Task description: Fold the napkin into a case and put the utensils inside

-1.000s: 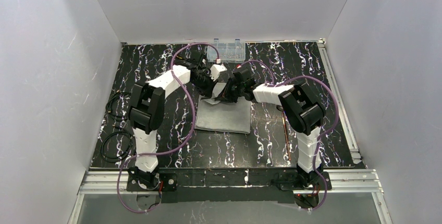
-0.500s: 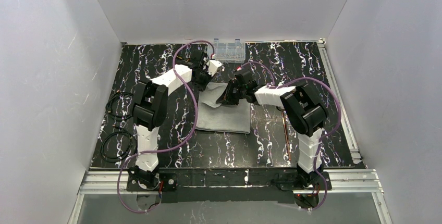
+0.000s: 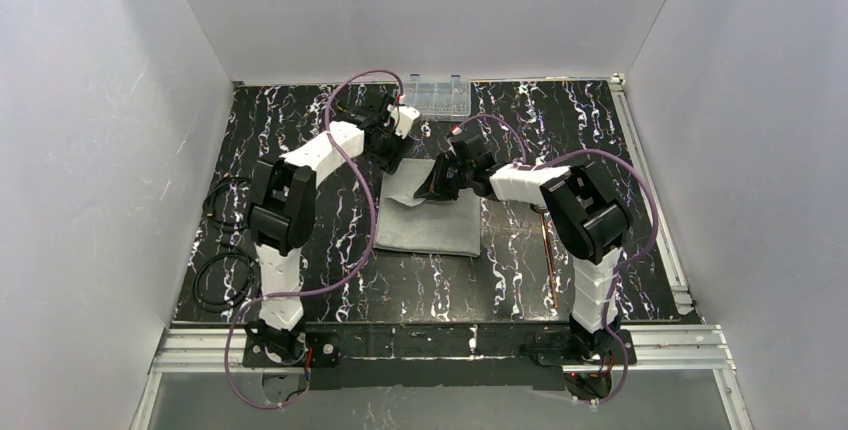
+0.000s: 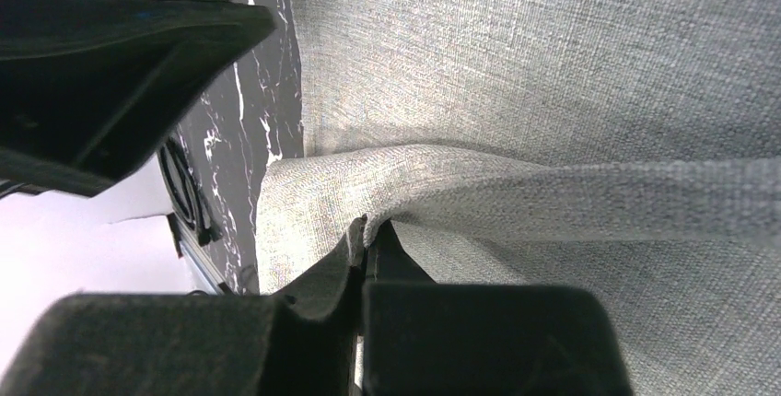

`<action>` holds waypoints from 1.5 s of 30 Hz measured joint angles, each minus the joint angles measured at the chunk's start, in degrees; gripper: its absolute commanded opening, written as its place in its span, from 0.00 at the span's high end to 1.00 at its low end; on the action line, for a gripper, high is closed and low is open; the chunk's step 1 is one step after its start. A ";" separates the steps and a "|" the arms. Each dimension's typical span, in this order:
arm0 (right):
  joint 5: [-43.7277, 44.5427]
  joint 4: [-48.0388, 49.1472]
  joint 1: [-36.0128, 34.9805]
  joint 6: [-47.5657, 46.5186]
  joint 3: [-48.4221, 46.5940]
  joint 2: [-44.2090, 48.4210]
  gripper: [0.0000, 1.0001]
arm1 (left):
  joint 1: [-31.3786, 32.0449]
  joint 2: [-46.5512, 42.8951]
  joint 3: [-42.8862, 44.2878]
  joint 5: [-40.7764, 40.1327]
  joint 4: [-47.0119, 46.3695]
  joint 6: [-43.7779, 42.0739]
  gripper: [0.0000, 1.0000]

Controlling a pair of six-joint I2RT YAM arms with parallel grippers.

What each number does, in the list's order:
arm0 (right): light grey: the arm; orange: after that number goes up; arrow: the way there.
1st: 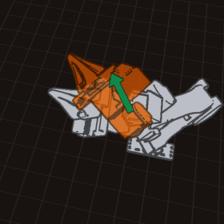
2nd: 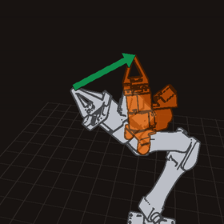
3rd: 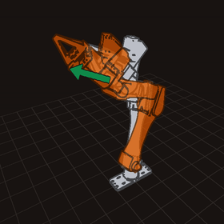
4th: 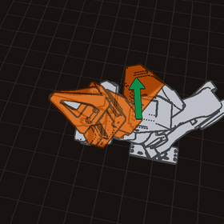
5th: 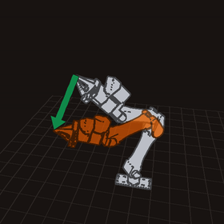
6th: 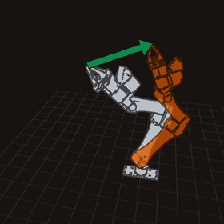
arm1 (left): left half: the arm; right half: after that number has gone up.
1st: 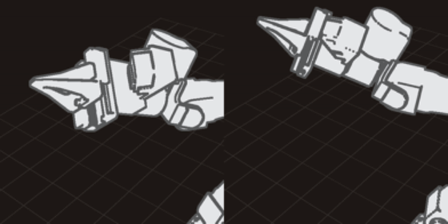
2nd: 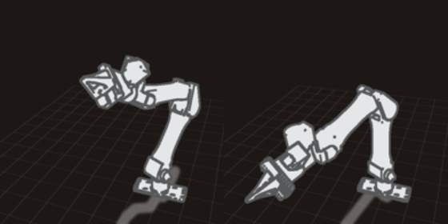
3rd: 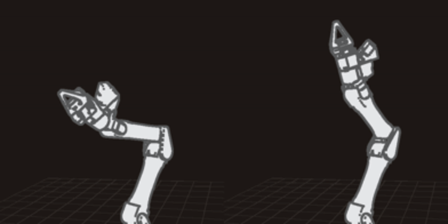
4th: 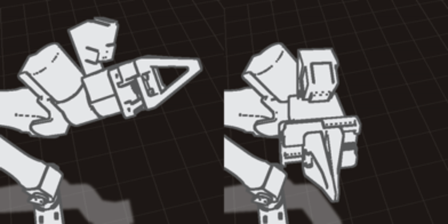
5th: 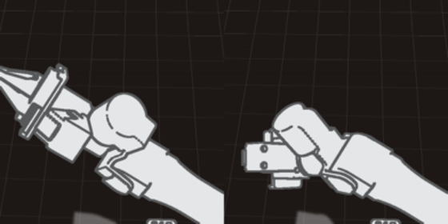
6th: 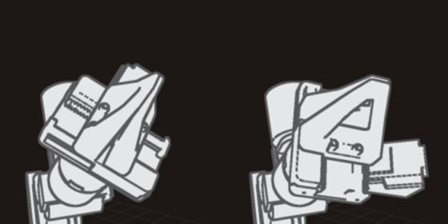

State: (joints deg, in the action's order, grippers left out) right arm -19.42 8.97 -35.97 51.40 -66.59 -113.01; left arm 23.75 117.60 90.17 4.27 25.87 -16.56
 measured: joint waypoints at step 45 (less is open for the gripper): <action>-4.76 -26.34 6.84 -21.68 -1.75 8.37 0.91 | 0.46 -20.72 -18.60 27.80 19.67 -7.91 0.58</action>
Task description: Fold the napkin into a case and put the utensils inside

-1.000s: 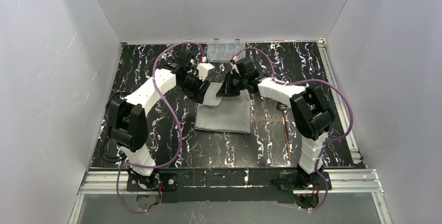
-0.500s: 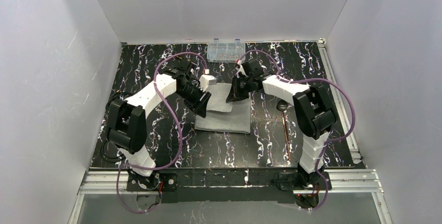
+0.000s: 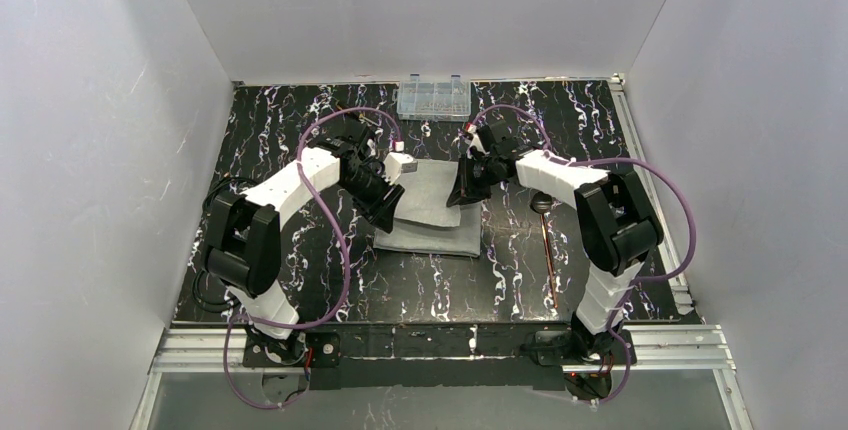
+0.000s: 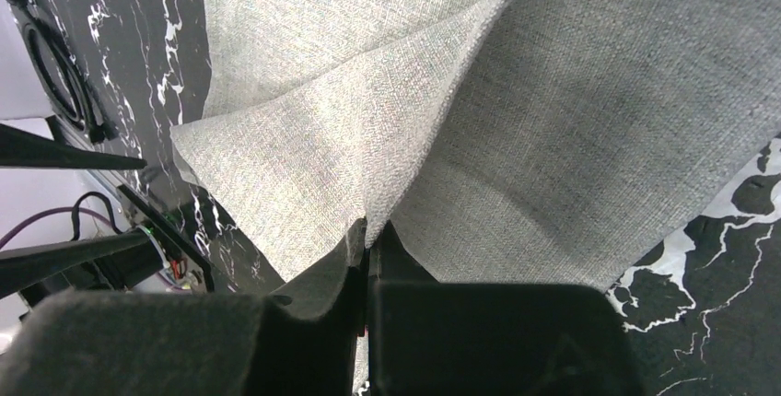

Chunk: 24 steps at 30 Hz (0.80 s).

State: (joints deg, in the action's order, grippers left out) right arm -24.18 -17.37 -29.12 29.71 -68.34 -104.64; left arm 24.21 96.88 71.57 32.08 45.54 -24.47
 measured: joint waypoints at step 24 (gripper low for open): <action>3.04 -8.68 0.70 -3.32 0.31 1.99 0.89 | 2.34 0.37 -4.37 -3.54 -3.48 -2.14 0.63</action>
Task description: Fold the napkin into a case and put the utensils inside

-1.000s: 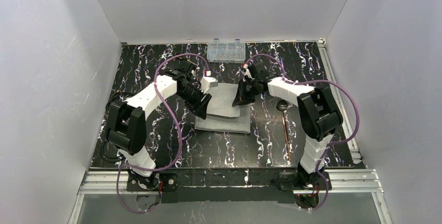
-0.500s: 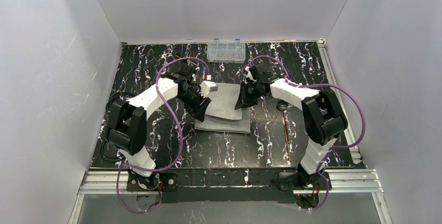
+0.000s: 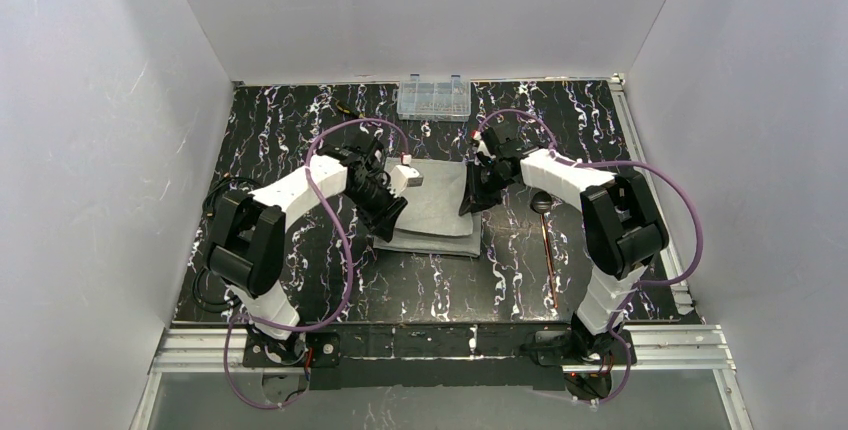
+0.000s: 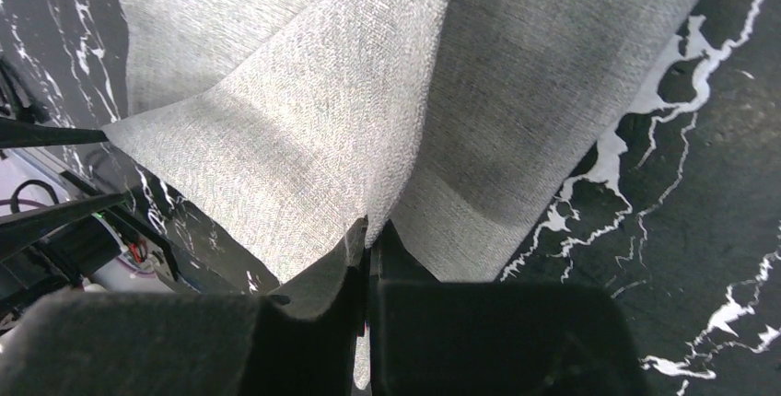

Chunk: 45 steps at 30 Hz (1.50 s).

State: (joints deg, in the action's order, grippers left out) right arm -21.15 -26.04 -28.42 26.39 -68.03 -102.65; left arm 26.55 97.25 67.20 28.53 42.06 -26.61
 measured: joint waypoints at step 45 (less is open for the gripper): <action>6.21 1.66 0.33 0.02 8.22 4.35 0.57 | 0.66 6.40 1.36 1.51 1.81 -1.07 0.67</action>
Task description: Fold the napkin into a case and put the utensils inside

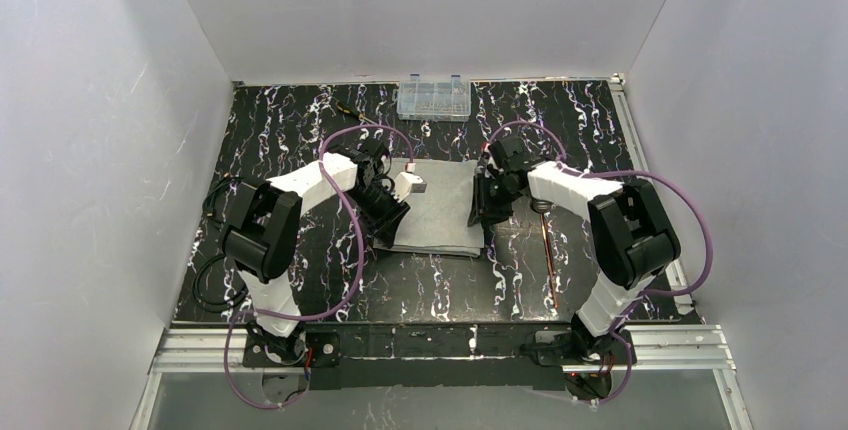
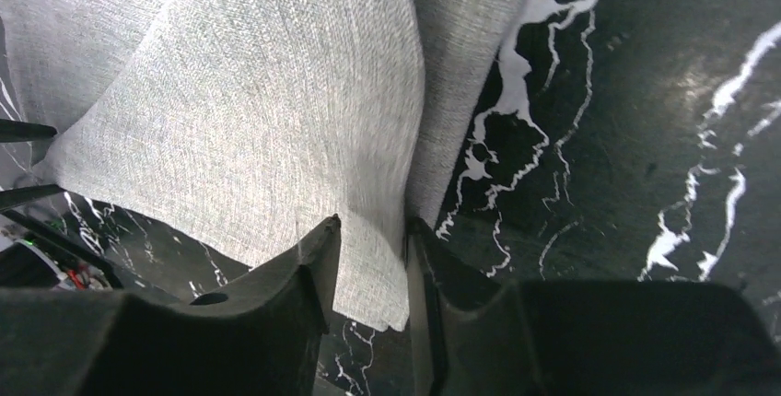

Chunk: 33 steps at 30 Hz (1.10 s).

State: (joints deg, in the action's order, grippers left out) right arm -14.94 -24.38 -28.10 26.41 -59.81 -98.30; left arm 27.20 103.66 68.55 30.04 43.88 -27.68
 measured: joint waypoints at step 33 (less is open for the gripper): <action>-8.96 11.63 10.29 11.61 -15.06 -16.87 0.65 | 0.42 -1.31 -2.67 -1.49 -0.13 -2.60 0.72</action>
State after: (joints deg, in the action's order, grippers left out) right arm -23.90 -12.75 -17.80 38.02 -74.87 -115.18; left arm 27.62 102.35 65.89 28.56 43.75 -30.28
